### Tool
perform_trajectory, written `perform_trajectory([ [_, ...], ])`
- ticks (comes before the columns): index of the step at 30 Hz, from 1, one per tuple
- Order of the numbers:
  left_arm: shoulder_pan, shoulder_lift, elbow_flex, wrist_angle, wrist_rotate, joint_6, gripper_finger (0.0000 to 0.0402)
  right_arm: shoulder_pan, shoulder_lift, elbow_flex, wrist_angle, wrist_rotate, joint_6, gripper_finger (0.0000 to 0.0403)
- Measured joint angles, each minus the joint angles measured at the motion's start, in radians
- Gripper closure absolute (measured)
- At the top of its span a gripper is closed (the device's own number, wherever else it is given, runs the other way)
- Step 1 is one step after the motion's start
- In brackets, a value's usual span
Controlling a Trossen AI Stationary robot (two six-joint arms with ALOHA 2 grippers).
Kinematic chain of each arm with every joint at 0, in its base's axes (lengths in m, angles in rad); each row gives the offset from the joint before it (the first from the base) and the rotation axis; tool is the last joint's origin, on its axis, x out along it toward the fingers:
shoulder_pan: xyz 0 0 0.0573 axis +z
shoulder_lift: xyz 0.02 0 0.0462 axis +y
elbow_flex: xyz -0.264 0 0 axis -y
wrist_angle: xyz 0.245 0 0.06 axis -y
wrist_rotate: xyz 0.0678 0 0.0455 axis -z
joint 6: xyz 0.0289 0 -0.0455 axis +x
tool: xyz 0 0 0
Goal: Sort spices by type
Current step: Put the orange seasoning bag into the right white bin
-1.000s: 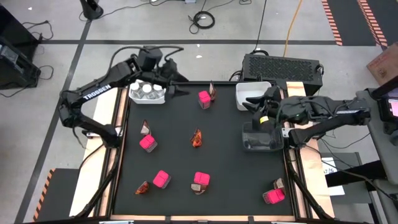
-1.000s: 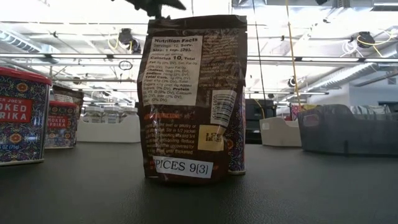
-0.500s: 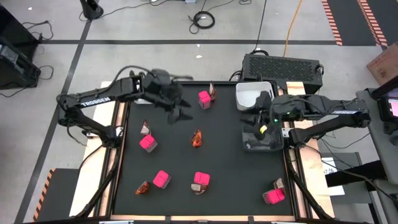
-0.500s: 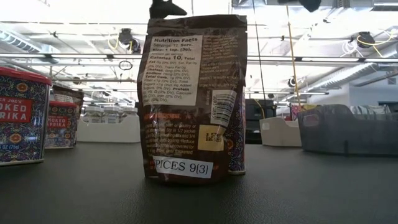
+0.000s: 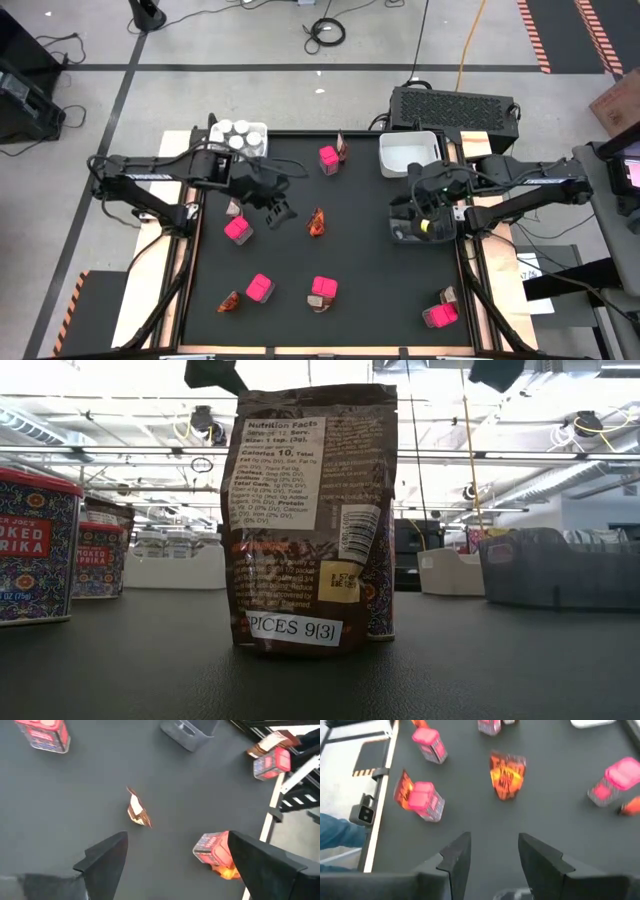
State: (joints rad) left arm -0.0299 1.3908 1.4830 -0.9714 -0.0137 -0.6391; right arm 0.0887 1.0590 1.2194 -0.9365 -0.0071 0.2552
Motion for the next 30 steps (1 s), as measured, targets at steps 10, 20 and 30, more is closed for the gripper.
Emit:
perform_trajectory([
  [10, -0.116, 0.035, 0.000, -0.081, 0.065, 0.049, 0.0057, 0.070, 0.006, 0.000, 0.004, -0.157, 0.184, 0.0243],
  [20, -0.343, 0.054, 0.000, -0.201, 0.074, 0.060, 0.0057, 0.150, 0.042, 0.000, 0.075, -0.123, 0.188, 0.0243],
  [30, -0.533, 0.060, -0.001, -0.351, 0.206, -0.444, 0.0057, 0.150, 0.087, 0.000, 0.096, -0.119, 0.080, 0.0243],
])
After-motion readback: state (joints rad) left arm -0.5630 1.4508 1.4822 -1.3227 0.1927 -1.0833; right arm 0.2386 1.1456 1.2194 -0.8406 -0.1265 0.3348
